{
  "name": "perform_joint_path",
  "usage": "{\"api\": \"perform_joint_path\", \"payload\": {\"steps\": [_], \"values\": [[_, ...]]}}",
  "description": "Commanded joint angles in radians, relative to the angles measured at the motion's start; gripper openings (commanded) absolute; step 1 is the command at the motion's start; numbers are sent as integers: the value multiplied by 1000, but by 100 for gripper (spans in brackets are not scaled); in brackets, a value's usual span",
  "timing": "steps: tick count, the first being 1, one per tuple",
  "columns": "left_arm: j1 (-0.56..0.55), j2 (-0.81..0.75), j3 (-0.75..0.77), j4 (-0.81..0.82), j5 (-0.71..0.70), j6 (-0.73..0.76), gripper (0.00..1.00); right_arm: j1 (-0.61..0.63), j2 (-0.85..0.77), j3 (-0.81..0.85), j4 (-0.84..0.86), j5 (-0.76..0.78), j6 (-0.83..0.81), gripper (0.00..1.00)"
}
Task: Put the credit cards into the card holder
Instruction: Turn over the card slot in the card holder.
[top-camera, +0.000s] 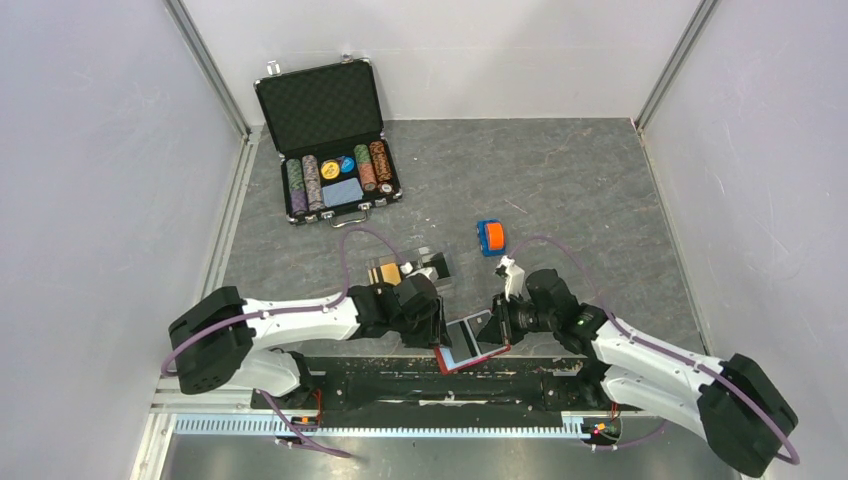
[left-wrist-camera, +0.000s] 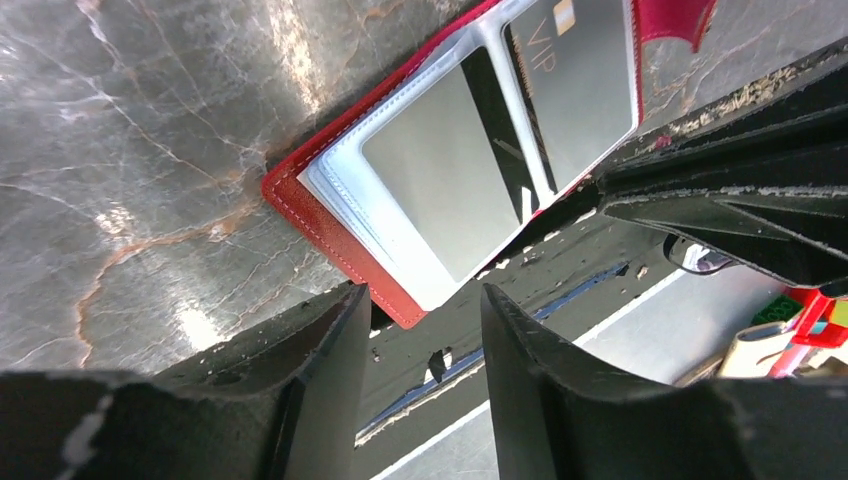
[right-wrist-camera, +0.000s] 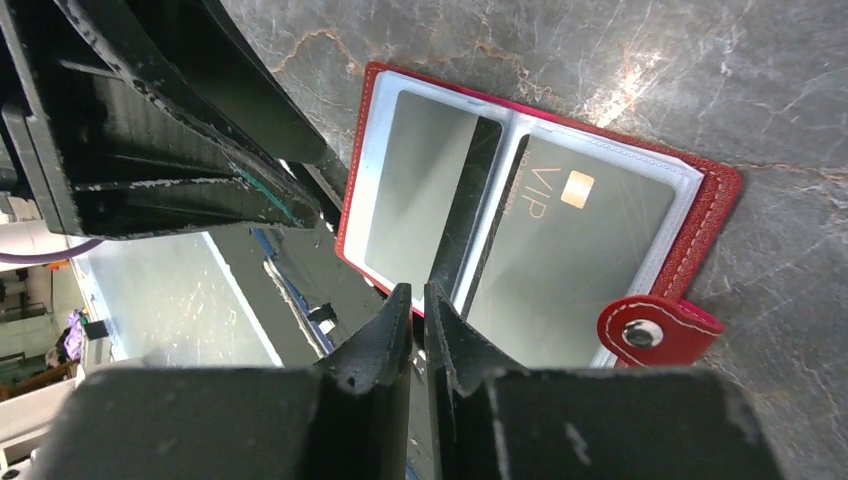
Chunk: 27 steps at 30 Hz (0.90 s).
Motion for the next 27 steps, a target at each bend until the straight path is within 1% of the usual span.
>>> {"api": "perform_joint_path", "payload": {"steps": [1,2,7,14,19,24,27], "values": [[-14,-19,-88,251,60,-94,50,34,51,-15,98,67,34,8],[-14,-12,-103,296,69,-111,49,36,62,-18,99,76,36,7],[-24,42,-98,331,65,-118,49,42,88,-39,112,93,43,4],[-39,60,-107,347,31,-126,49,54,131,-88,176,100,69,2],[-48,58,-76,219,-25,-103,49,67,164,-93,219,93,86,1],[-62,35,-47,92,-89,-90,54,81,180,-107,306,61,136,1],[-62,26,-67,134,-91,-98,55,87,189,-115,325,55,149,0]]}}
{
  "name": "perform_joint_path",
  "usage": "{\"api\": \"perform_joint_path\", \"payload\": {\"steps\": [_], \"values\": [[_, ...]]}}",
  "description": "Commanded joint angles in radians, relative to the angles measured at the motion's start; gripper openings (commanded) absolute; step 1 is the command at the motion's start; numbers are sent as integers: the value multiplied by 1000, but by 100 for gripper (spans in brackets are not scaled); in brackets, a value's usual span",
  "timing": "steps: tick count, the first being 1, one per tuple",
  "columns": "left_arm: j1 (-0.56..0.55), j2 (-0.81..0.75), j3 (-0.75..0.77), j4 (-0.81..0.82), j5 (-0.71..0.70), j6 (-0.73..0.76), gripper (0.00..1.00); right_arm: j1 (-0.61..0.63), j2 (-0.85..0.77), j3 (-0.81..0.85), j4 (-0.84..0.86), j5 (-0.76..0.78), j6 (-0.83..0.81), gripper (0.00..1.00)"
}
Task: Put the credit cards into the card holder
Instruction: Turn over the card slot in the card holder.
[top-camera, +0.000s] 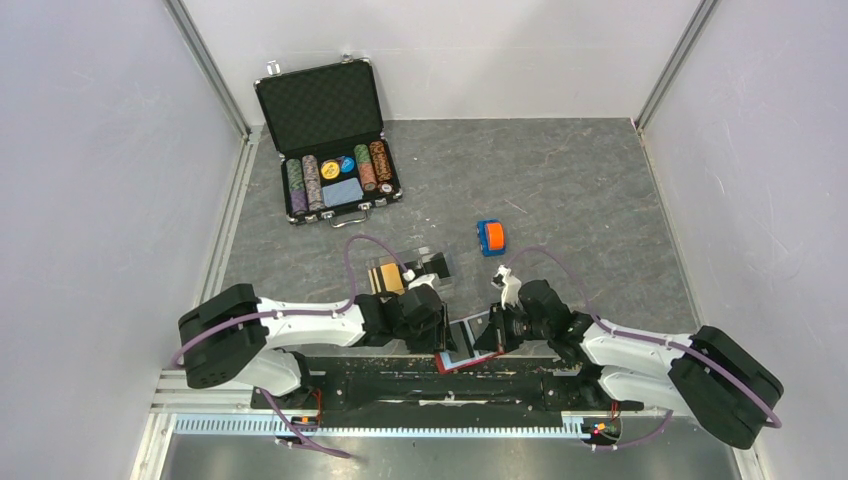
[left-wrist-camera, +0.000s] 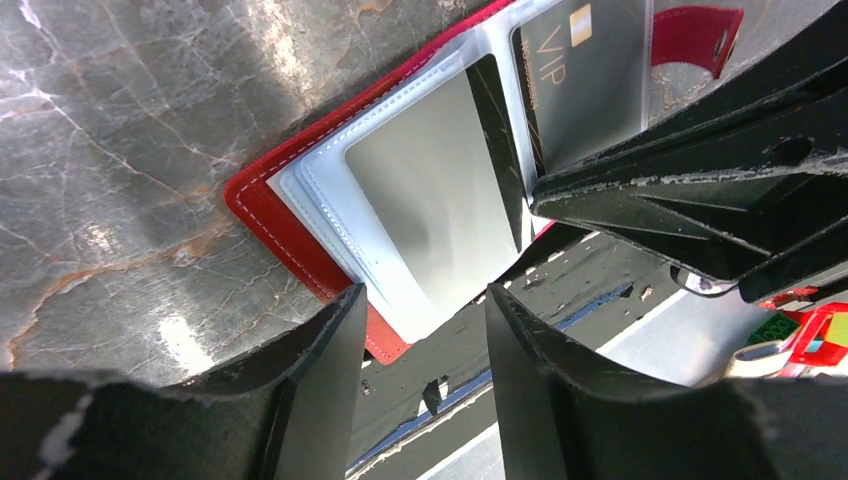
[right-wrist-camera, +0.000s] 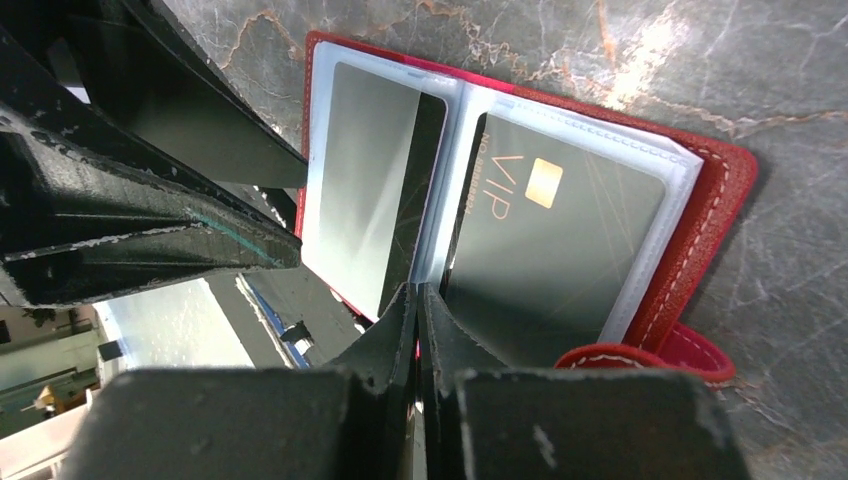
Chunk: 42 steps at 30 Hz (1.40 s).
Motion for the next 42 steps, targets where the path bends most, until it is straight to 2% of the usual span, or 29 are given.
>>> {"api": "perform_joint_path", "payload": {"steps": [1,12,22,29,34,36,38,39,42], "values": [[-8,-24,6,-20,-56,-24,54,13,12,-15,73,-10,30,0],[-25,40,66,14,-31,4,46,40,42,2,79,-4,34,0],[-32,-32,63,17,-71,6,34,50,36,16,41,13,18,0],[-36,-27,127,-107,-98,45,36,54,40,21,39,13,17,0],[-37,37,144,-88,-64,53,36,56,35,27,41,13,19,0],[-37,55,145,-80,-59,50,25,56,24,33,33,20,16,0],[-37,62,146,-91,-69,50,6,56,1,47,11,39,8,1],[-35,59,147,-107,-79,46,2,55,-12,56,-5,51,3,2],[-29,45,156,-160,-103,64,2,56,-62,84,-49,86,-14,4]]}}
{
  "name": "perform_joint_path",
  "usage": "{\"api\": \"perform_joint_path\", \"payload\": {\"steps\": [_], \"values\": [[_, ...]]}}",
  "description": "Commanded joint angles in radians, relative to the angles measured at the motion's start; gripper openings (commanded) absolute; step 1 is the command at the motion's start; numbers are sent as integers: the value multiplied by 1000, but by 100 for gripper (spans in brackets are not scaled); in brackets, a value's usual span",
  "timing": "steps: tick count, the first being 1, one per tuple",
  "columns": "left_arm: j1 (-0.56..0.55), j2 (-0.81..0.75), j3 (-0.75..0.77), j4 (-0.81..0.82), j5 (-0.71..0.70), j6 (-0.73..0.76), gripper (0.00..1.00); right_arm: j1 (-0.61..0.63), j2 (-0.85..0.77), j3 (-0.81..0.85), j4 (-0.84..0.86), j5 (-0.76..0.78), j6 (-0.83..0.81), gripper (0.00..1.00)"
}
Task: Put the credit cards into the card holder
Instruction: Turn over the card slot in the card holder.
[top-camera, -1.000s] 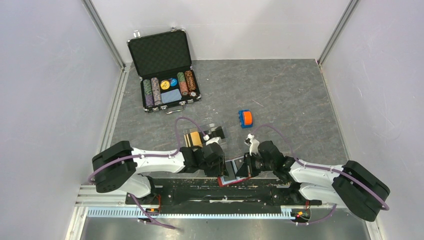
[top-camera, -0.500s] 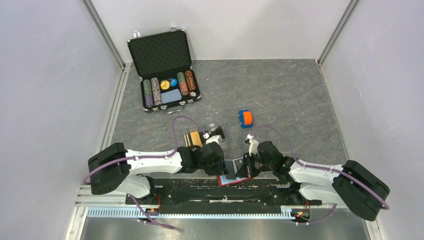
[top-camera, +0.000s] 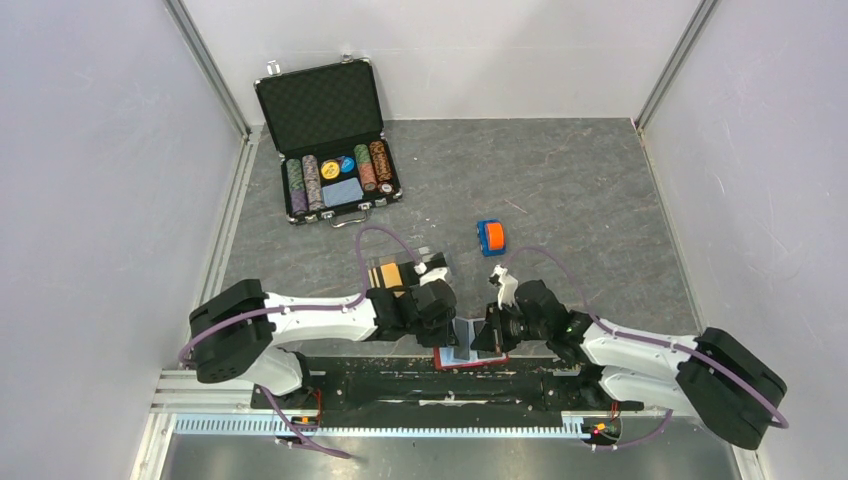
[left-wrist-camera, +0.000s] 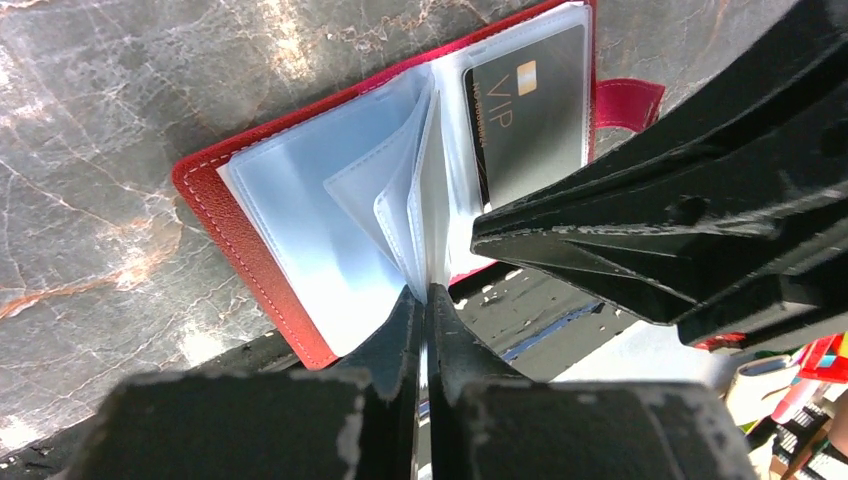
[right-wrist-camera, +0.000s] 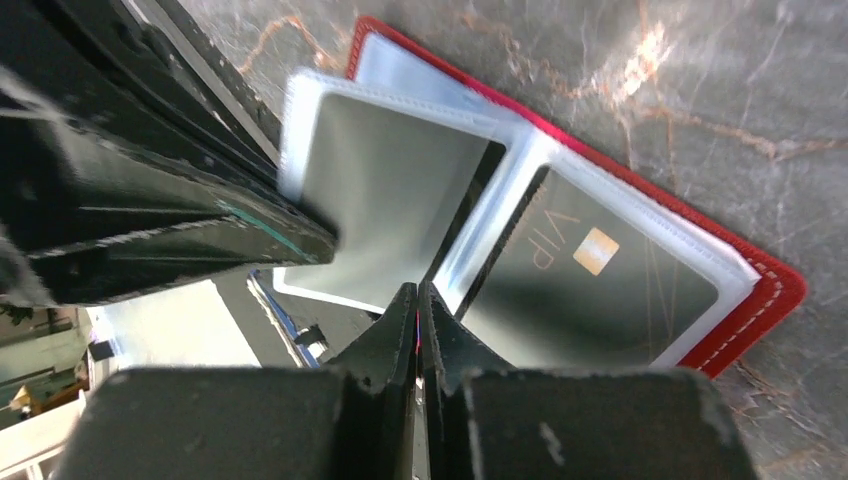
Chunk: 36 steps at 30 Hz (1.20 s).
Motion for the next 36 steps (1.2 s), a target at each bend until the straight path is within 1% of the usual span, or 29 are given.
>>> {"api": "perform_joint_path", "payload": {"steps": [1,7,10,11,13,15,16,18,20,24,27,29,31,33,36], "values": [[5,-14,35,-102,-49,58,2,5,-83,78,-64,75,-40,4],[35,-42,87,-208,-65,137,2,4,-191,118,-155,184,-53,6],[38,-17,133,-214,-40,173,2,4,-238,132,-197,238,-53,6],[38,0,147,-203,-19,180,4,3,-251,137,-203,255,-53,6],[37,54,176,-158,40,185,15,1,-264,146,-239,275,-51,6],[35,104,195,-101,97,176,31,-2,-265,161,-275,288,-49,6],[31,123,203,-78,117,169,37,-3,-263,170,-297,297,-47,5],[22,150,221,-51,128,153,46,-8,-265,186,-335,312,-41,5],[15,163,234,-18,142,140,53,-10,-273,196,-356,323,-31,5],[15,183,236,56,202,125,61,-14,-304,217,-405,353,3,4],[19,188,248,67,238,122,70,-24,-321,258,-481,379,18,5],[29,180,255,75,270,115,72,-30,-322,298,-546,396,33,5],[40,165,264,68,301,113,76,-38,-322,334,-591,401,52,5],[54,146,285,27,330,114,78,-42,-315,361,-624,405,69,5],[70,107,305,-19,337,138,82,-46,-302,362,-603,384,86,5]]}}
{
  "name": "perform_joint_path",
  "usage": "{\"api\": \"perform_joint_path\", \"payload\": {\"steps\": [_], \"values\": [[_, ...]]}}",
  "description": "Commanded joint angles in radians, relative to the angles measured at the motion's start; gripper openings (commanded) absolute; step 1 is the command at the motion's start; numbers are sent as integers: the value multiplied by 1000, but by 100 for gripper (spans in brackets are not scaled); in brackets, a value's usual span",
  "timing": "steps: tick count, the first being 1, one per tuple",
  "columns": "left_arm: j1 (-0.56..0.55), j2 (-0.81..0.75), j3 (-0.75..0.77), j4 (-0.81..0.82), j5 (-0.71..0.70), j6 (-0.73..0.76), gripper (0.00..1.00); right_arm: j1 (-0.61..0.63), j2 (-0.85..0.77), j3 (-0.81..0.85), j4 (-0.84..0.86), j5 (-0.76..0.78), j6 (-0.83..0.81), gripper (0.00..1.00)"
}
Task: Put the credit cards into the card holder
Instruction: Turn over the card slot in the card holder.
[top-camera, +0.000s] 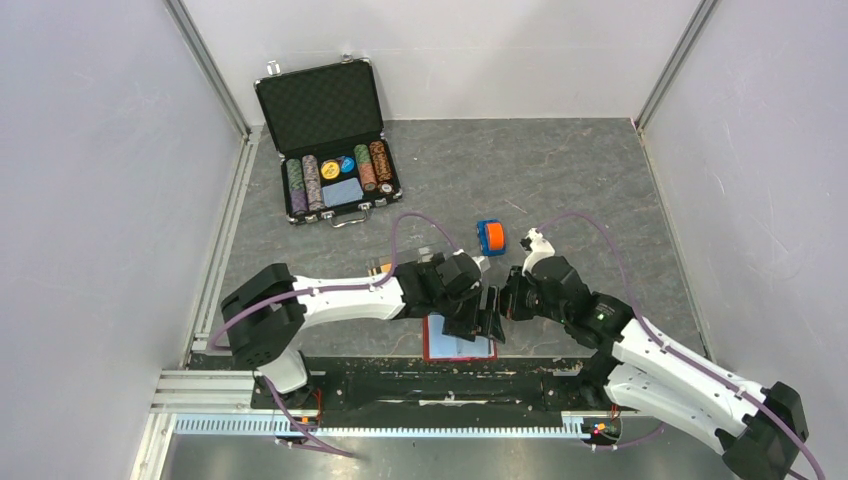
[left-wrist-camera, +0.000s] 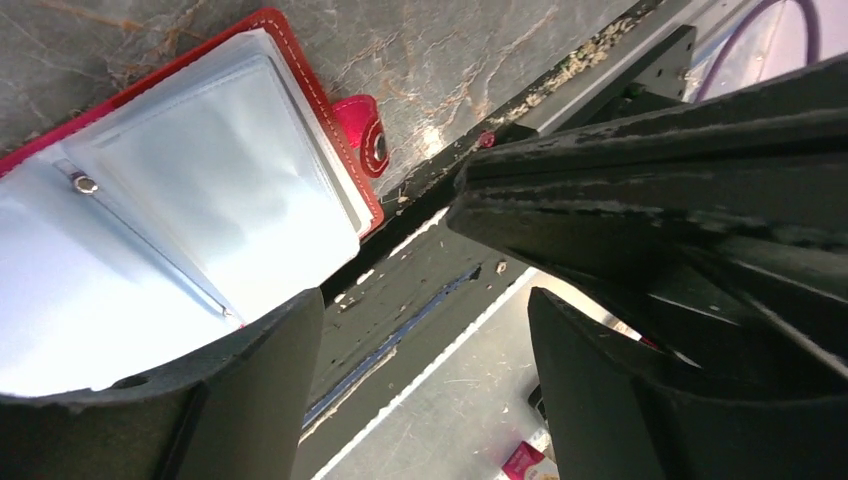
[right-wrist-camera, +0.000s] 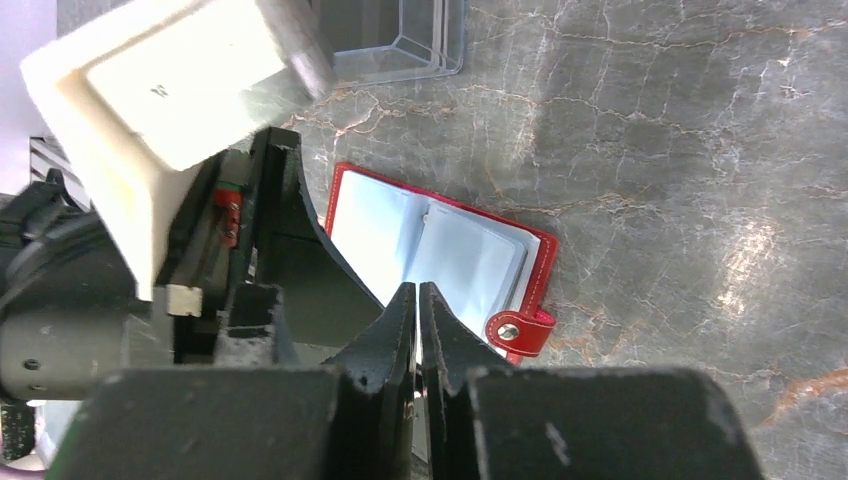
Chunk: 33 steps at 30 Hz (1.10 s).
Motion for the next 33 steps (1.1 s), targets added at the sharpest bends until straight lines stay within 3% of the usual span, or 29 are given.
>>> {"api": "perform_joint_path", "payload": {"steps": [1,5,9,14,22,26,33], "values": [[30,-84,68,-40,49,31,83,-5,10,47,-32,9,39,6],[56,-131,95,-130,-9,102,90,-15,3,44,-25,-16,32,19],[82,-194,77,-149,-73,73,100,-44,24,104,-57,-77,-50,33],[145,-264,21,-122,-94,18,100,-135,140,219,-120,-244,-210,34],[210,-287,17,-128,-83,-53,100,-259,338,290,-83,-461,-358,36],[301,-347,-28,-101,-45,-92,98,-268,417,375,-31,-512,-348,42],[577,-447,-110,-91,141,-90,90,-245,587,460,210,-641,-180,46]]}}
